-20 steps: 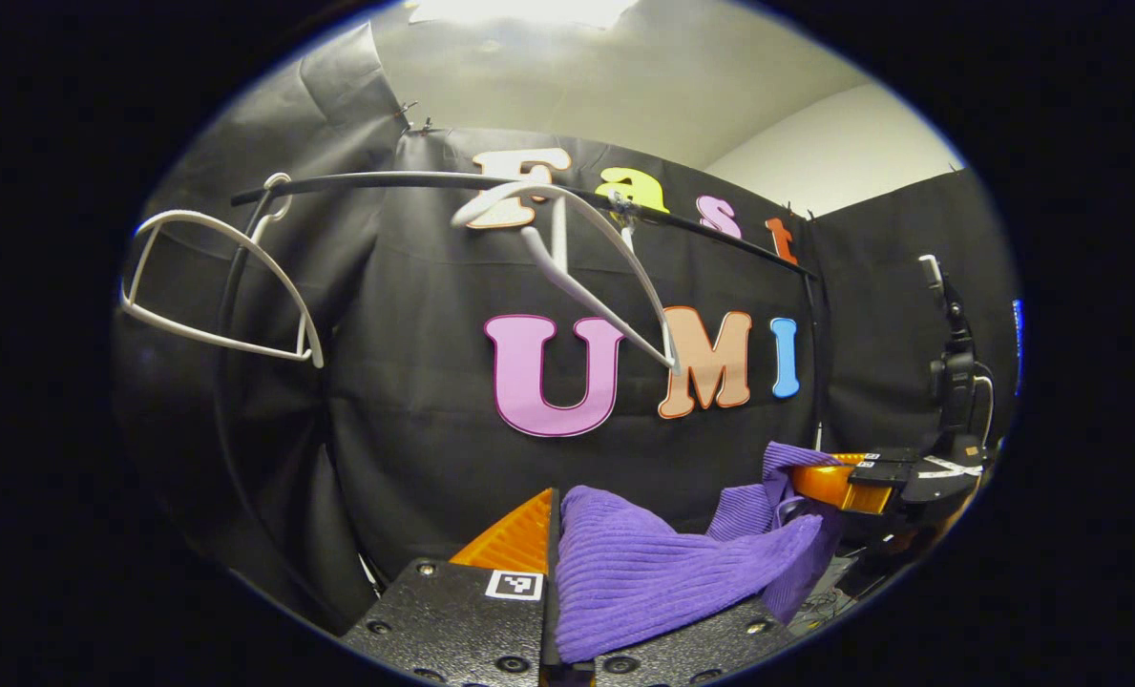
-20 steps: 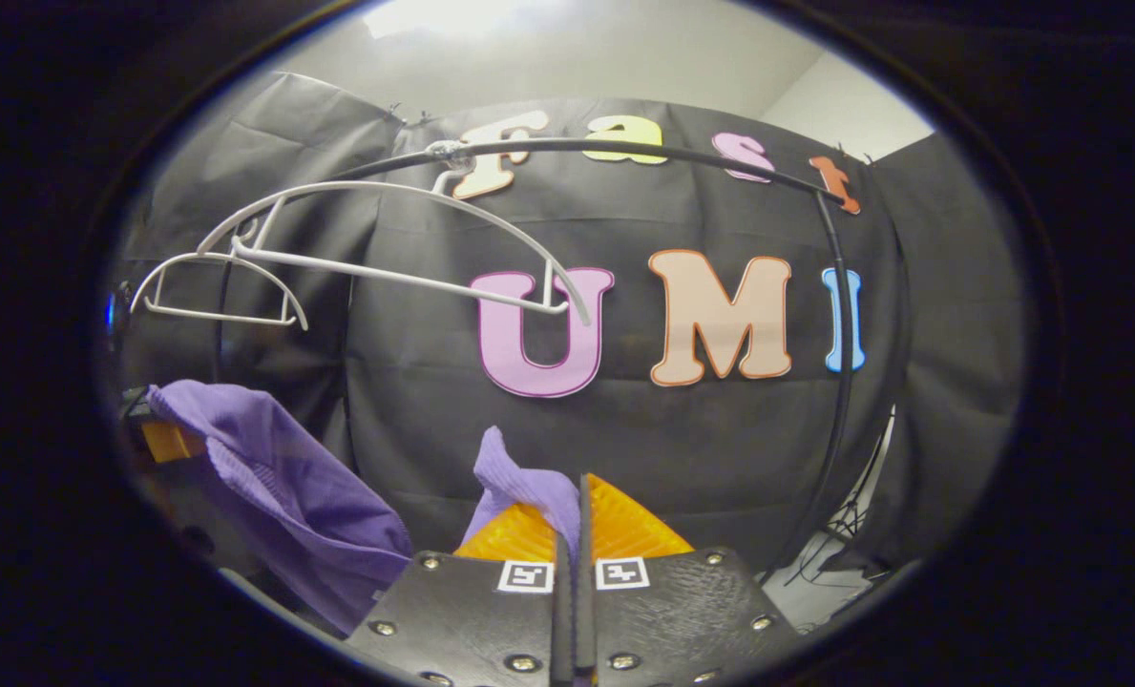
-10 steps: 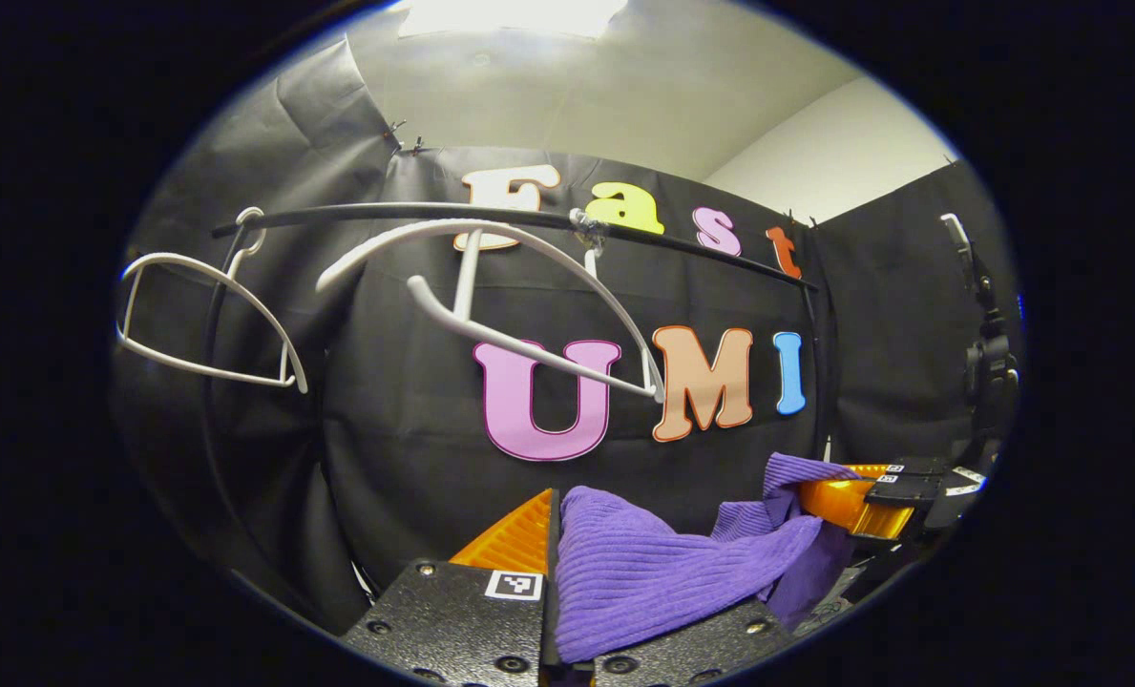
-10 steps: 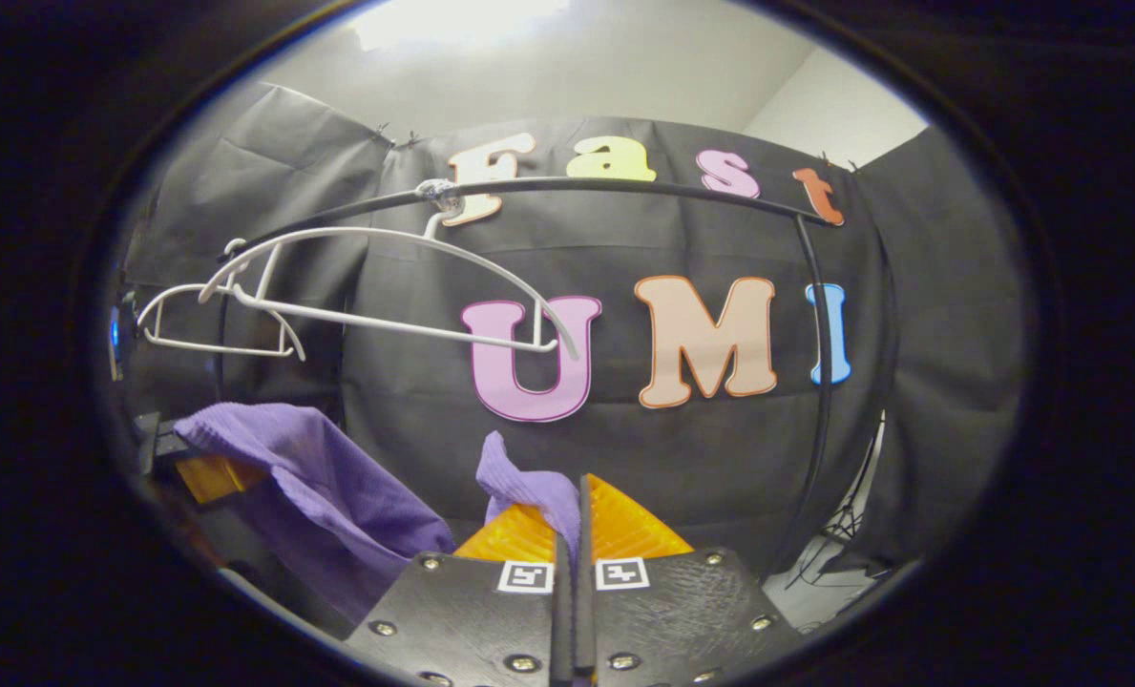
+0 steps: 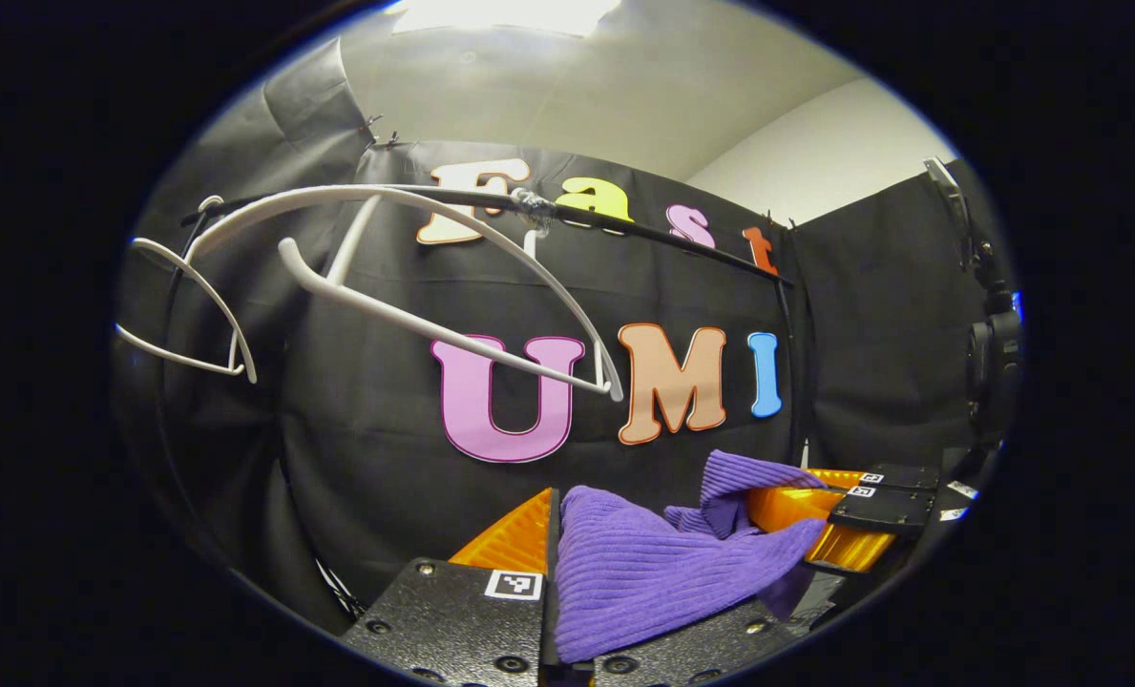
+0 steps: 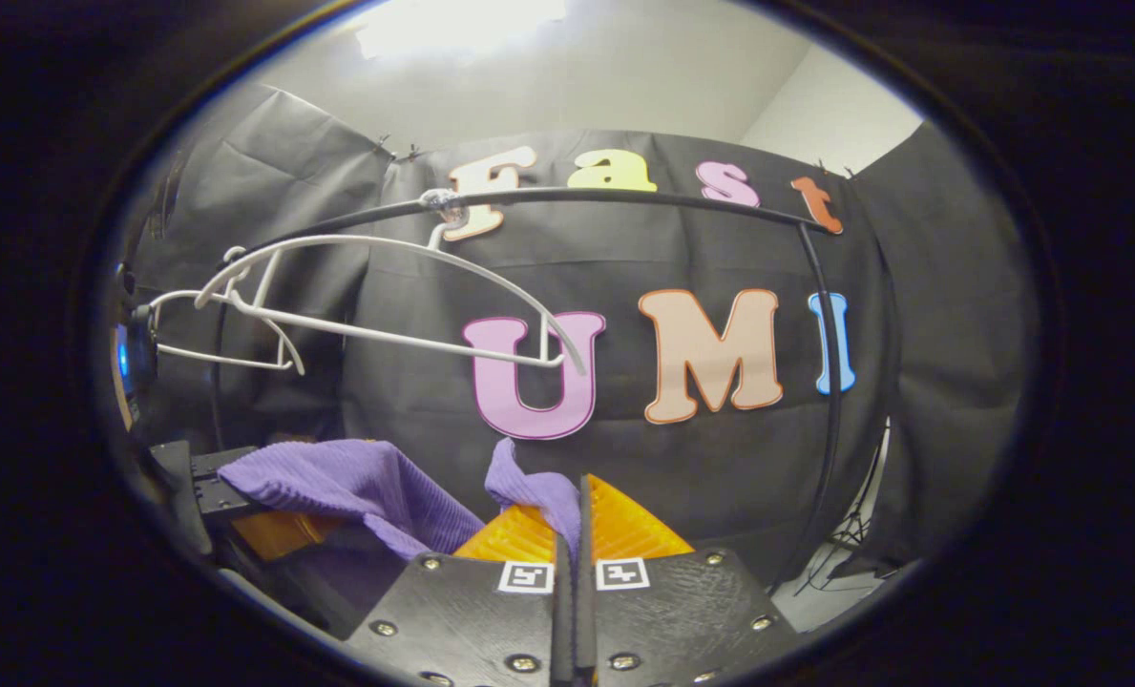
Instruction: Grasp the clothes on the hanger with both hands and then place them into the laundry hamper below.
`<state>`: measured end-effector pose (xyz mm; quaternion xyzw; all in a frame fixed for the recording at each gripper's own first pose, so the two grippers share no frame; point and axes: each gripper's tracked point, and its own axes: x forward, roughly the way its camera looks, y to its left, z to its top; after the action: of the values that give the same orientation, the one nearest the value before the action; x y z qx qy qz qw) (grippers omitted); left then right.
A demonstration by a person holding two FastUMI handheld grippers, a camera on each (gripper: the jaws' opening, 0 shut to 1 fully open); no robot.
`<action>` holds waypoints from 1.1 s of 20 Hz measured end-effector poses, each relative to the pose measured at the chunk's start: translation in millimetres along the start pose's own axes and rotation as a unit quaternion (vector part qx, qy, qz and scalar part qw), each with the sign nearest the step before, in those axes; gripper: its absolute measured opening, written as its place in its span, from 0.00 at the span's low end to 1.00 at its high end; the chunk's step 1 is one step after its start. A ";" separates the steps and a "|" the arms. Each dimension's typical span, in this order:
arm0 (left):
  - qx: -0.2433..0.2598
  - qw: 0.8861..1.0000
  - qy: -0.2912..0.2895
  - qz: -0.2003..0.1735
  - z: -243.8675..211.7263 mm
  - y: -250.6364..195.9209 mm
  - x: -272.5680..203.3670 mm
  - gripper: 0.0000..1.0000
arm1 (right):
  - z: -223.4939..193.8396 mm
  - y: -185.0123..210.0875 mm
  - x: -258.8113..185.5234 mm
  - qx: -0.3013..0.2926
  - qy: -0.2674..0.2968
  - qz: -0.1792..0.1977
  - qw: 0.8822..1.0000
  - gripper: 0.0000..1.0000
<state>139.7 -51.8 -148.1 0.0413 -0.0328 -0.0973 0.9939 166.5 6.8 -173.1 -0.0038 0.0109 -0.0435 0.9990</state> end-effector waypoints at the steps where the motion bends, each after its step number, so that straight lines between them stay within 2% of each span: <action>1: 0.001 1.000 0.002 0.002 -7.5 0.8 4.2 0.05 | -5.3 -1.3 3.4 0.001 0.001 -0.003 1.000 0.02; 2: -0.004 1.000 0.005 0.002 -13.6 1.7 7.2 0.05 | -11.9 -3.5 5.6 0.003 0.004 -0.007 1.000 0.07; 3: -0.010 1.000 0.009 0.002 -23.3 2.7 10.4 0.05 | -20.6 -4.0 9.9 0.004 0.009 -0.010 1.000 0.03; 13: -0.029 0.996 0.083 0.015 -128.5 19.6 29.4 0.05 | -132.9 -7.1 37.0 -0.011 0.099 -0.018 0.995 0.03; 14: -0.028 0.995 0.091 0.016 -139.0 22.1 30.5 0.05 | -144.2 -8.9 38.9 -0.010 0.108 -0.020 0.994 0.00; 15: -0.027 0.995 0.098 0.017 -148.9 24.3 29.9 0.05 | -156.1 -11.0 39.7 -0.011 0.117 -0.023 0.993 0.03; 22: -0.047 0.984 0.169 0.032 -244.2 36.8 19.7 0.05 | -254.8 -19.9 42.0 -0.036 0.194 -0.024 0.980 0.04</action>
<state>183.9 -1.3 -386.6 0.0090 0.1388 -0.0585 0.9885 200.9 -18.3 -428.5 -0.0313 0.2064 -0.0674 0.9756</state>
